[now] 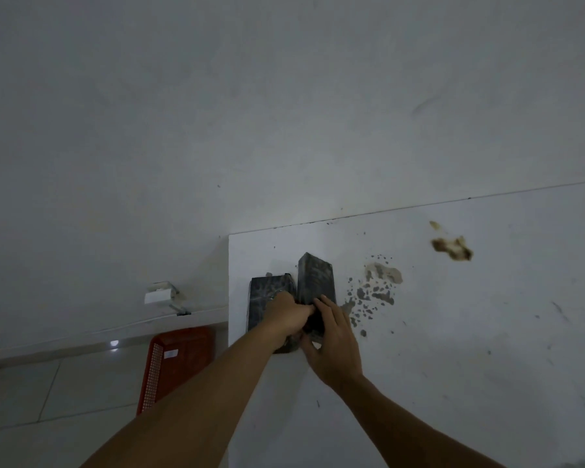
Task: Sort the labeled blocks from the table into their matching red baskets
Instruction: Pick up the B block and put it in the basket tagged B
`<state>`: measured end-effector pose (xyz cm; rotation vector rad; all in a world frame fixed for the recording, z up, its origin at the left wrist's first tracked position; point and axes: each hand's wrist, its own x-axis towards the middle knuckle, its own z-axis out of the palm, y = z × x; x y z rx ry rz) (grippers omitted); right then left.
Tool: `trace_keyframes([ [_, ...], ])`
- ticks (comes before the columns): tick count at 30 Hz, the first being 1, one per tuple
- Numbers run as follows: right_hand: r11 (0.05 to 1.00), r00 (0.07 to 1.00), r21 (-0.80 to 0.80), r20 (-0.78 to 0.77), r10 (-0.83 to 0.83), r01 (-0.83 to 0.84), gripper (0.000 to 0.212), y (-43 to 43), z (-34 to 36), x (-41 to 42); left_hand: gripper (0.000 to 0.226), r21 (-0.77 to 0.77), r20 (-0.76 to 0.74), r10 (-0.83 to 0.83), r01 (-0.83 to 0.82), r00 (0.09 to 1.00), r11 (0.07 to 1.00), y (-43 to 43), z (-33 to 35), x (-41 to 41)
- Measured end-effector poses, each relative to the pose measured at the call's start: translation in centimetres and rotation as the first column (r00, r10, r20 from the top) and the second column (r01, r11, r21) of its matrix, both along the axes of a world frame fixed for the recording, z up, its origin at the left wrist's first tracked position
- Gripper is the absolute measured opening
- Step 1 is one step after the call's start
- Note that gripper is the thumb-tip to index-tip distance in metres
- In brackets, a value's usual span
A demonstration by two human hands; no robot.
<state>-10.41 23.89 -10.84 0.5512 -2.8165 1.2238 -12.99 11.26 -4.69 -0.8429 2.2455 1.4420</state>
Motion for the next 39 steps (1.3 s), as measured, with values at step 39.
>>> trace_keyframes([
  [39,0.401,0.772,-0.732,0.63,0.09,0.551,0.019,0.0,7.9,-8.1,0.023,0.495,-0.294,0.464,-0.282,0.836,0.822,-6.4,4.9,-0.3],
])
